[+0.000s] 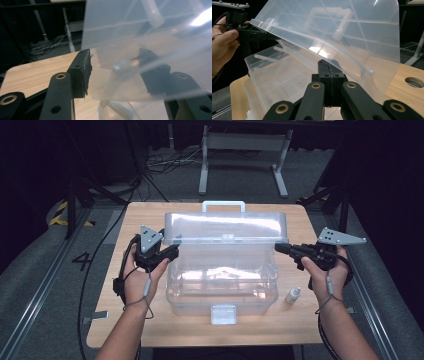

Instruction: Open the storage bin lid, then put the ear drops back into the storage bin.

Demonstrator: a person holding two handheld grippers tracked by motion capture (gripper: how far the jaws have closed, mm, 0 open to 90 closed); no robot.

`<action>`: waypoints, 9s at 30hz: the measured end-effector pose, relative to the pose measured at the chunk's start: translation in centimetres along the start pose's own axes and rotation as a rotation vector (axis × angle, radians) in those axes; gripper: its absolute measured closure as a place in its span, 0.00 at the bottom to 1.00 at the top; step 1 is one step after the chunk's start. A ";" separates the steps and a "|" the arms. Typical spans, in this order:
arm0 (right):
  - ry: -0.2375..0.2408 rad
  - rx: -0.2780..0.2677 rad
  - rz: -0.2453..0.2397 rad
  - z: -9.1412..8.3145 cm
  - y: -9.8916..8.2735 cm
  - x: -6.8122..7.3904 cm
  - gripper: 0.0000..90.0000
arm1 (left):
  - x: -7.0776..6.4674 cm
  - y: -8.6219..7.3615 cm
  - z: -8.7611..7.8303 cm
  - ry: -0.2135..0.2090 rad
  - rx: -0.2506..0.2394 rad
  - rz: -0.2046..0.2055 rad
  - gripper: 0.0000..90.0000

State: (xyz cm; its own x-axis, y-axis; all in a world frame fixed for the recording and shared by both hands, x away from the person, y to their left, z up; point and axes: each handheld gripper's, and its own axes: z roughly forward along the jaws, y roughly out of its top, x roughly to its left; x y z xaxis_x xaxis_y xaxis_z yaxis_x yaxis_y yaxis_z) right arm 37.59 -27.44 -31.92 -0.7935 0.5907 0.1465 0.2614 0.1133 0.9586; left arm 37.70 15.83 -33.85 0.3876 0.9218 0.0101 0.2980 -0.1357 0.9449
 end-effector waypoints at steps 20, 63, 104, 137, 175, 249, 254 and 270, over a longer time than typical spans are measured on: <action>-0.006 -0.005 0.009 0.0 0.0 0.1 1.00 | -1.4 0.9 -0.5 0.131 -0.045 -0.015 0.79; -0.084 -0.035 0.078 -5.6 -2.4 -0.4 1.00 | -0.1 4.5 3.1 0.197 0.028 -0.087 0.86; -0.181 -0.025 0.176 -8.9 -5.3 -2.2 0.99 | 2.9 7.6 9.8 0.197 0.203 -0.149 0.86; -0.208 0.020 0.245 -8.5 -7.6 -6.0 0.98 | 5.3 7.9 15.7 0.172 0.388 -0.204 0.86; -0.207 0.060 0.299 -7.8 -8.6 -6.8 0.96 | 8.3 8.6 18.0 0.019 0.529 -0.302 0.82; -0.194 0.078 0.316 -7.0 -9.2 -7.3 0.86 | 10.3 8.4 17.9 -0.040 0.324 -0.372 0.54; -0.182 0.079 0.301 -6.8 -8.7 -7.0 0.80 | 9.8 9.3 15.9 -0.036 0.297 -0.332 0.51; -0.147 0.115 0.257 -7.2 -7.4 -5.4 0.67 | 9.3 8.2 7.5 -0.027 0.324 -0.241 0.47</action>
State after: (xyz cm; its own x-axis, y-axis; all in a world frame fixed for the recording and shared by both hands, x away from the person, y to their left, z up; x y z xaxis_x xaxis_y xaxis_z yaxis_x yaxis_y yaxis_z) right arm 35.98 -37.20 -38.06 -0.6079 0.7198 0.3352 0.5099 0.0304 0.8597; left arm 50.30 20.59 -28.49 0.2947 0.9317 -0.2122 0.6408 -0.0279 0.7672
